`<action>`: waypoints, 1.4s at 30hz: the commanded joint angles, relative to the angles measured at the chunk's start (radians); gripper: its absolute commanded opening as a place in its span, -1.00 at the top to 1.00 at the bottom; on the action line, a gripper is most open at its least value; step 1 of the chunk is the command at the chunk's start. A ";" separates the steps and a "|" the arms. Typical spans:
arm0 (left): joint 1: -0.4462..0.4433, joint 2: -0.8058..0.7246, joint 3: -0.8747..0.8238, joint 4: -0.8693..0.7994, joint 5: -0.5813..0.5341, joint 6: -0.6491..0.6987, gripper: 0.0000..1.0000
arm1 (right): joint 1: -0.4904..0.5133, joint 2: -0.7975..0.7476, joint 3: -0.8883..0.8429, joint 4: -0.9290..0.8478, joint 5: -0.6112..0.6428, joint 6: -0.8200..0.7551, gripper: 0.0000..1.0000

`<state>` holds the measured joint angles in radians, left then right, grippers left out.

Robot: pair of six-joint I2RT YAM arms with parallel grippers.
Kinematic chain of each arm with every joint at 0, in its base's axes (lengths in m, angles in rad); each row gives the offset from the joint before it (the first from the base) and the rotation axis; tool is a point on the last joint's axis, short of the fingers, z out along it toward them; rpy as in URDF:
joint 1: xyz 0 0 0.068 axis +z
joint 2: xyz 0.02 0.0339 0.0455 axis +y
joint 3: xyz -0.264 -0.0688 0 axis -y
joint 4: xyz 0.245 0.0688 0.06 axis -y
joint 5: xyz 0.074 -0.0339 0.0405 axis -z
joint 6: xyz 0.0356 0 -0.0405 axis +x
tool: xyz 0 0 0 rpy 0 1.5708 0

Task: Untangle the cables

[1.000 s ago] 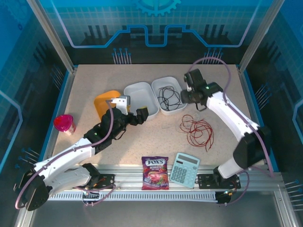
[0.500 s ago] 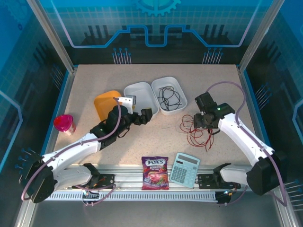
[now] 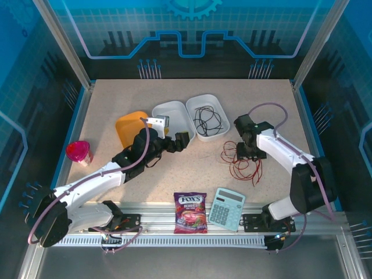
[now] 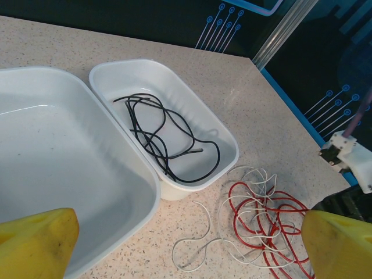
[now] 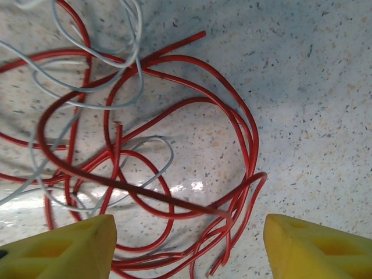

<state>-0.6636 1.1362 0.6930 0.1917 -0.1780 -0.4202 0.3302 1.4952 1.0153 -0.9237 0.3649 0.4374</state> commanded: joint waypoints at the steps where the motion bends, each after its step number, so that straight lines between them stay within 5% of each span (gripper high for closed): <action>1: 0.006 0.000 0.019 0.023 0.005 -0.012 -0.98 | -0.014 0.050 0.050 0.002 0.025 -0.061 -0.36; 9: 0.009 -0.004 0.018 0.018 0.002 -0.014 -0.98 | -0.014 0.156 0.121 0.012 0.027 -0.154 -0.21; 21: 0.014 -0.006 0.021 0.018 0.003 -0.016 -0.98 | -0.007 0.134 0.153 -0.041 0.060 -0.181 1.00; 42: 0.014 -0.008 0.023 0.024 0.018 -0.027 -0.98 | 0.018 -0.197 0.342 -0.250 0.097 -0.160 1.00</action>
<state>-0.6571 1.1362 0.6930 0.1917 -0.1776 -0.4282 0.3355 1.3418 1.3186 -1.1202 0.4671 0.2642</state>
